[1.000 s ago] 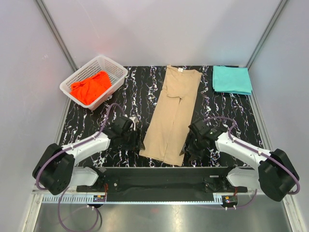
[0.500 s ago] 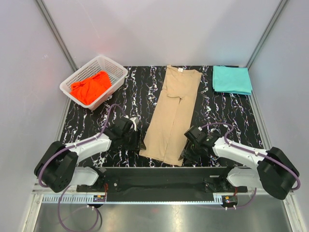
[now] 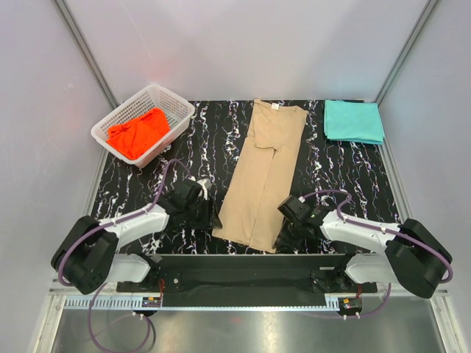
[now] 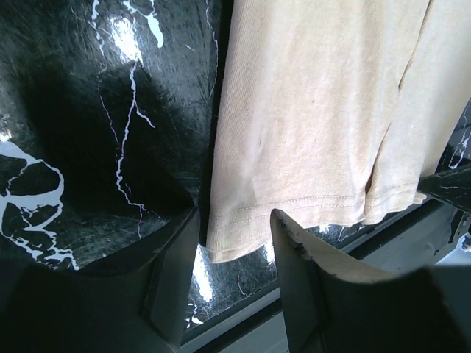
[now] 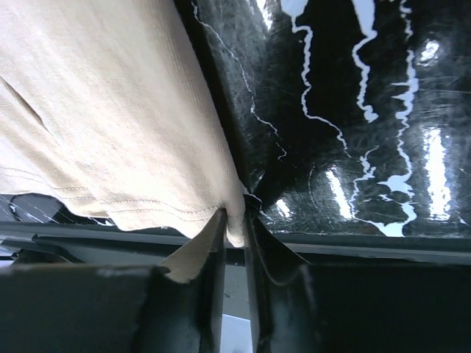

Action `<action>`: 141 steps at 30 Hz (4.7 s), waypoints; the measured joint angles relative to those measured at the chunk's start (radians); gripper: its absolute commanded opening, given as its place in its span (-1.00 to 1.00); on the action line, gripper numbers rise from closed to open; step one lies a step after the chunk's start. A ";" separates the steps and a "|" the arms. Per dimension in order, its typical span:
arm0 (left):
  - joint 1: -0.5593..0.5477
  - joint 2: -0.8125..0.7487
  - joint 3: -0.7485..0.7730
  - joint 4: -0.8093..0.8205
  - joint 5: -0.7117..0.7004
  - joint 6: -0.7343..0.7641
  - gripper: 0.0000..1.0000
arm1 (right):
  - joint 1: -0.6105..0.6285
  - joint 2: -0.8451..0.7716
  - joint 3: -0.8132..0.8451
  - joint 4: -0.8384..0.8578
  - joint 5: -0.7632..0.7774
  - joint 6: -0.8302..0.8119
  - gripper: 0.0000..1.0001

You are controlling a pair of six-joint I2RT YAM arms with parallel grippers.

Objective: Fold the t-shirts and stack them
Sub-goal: Fold the tshirt

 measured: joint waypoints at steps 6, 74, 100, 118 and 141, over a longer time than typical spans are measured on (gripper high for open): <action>-0.002 -0.023 -0.024 0.005 0.003 -0.014 -0.24 | 0.005 0.002 0.000 0.007 0.000 0.004 -0.94; -0.212 -0.056 -0.096 0.066 -0.010 -0.183 -1.00 | 0.013 -0.309 -0.113 -0.193 0.090 0.008 -0.25; -0.213 -0.053 -0.095 0.067 -0.012 -0.193 -1.00 | 0.014 -0.417 -0.195 -0.142 0.103 -0.001 -0.16; -0.218 -0.051 -0.095 0.068 -0.013 -0.209 -1.00 | 0.018 -0.526 -0.246 -0.106 0.104 0.062 -1.00; -0.132 0.131 0.264 -0.081 0.000 -0.155 -1.00 | -0.022 -0.248 0.138 -0.225 0.330 -0.150 -1.00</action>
